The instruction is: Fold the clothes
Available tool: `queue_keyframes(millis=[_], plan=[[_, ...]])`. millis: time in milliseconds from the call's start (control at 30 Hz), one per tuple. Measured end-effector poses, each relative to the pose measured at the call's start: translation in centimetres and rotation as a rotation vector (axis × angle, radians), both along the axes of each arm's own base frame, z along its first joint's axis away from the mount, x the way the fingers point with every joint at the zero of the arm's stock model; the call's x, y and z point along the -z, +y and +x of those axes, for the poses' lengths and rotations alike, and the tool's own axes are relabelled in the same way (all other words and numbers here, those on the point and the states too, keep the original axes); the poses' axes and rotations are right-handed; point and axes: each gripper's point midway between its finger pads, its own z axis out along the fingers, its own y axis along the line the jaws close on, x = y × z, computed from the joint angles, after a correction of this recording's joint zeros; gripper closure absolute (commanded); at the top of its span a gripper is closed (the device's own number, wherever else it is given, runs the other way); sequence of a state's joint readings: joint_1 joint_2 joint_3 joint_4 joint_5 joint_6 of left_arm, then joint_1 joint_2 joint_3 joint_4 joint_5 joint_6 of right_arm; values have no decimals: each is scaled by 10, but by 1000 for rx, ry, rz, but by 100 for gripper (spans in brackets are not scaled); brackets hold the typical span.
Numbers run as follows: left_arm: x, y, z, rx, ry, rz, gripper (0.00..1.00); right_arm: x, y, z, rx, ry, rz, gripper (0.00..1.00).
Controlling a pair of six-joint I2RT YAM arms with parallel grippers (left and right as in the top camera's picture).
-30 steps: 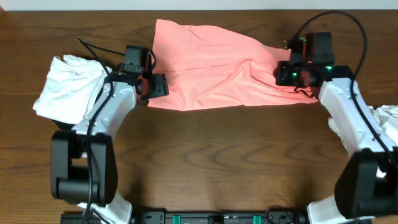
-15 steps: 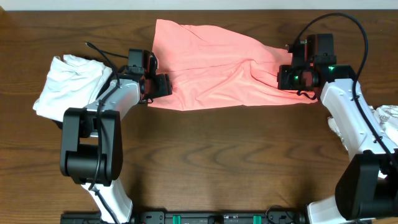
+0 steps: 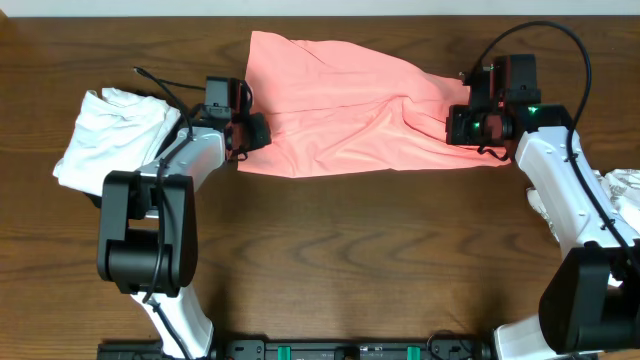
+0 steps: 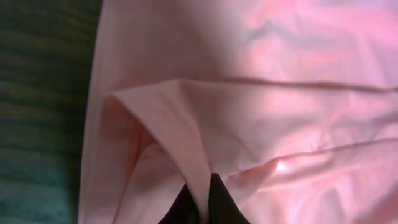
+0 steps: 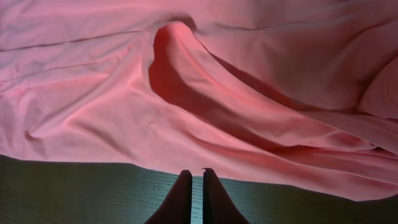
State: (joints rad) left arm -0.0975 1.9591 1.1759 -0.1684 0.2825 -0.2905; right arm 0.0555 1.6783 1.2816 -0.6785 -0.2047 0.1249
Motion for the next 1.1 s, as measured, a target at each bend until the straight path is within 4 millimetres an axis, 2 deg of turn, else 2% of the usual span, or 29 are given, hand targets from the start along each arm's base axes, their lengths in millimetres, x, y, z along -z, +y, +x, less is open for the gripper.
queue_keyframes(millis=[267, 300, 367, 400, 467, 533, 600, 733, 900, 1000, 1100], plan=[[-11, 34, 26, -171, -82, 2, 92, 2, -3, -3, 8, 13, -16, 94], [-13, 37, 29, -184, -96, 3, 87, 2, -3, -3, 8, 13, -16, 94], [-18, 42, 36, -215, -128, 5, 63, 2, -3, -3, 9, 14, -18, 94], [-20, 43, 39, -221, -143, 4, 56, 2, -3, -3, 9, 13, -18, 94], [-24, 43, 43, -238, -159, -3, 54, 2, -3, -2, 9, 13, -18, 94], [-25, 42, 44, -244, -166, -6, 46, 2, -3, -2, 9, 12, -18, 94], [-25, 42, 45, -247, -169, -1, 45, 2, -3, -2, 9, 13, -18, 95], [-20, 40, 39, -244, -138, -2, 53, 3, -4, -3, 9, 16, -19, 98], [-2, 38, 14, -213, -14, 16, 55, 7, -5, -10, -3, 45, -37, 98], [5, 41, 2, -172, 28, 63, 53, 10, -11, -11, 4, 48, -69, 98], [6, 50, -1, -157, 31, 130, 44, 17, -16, -15, 13, 64, -98, 98]])
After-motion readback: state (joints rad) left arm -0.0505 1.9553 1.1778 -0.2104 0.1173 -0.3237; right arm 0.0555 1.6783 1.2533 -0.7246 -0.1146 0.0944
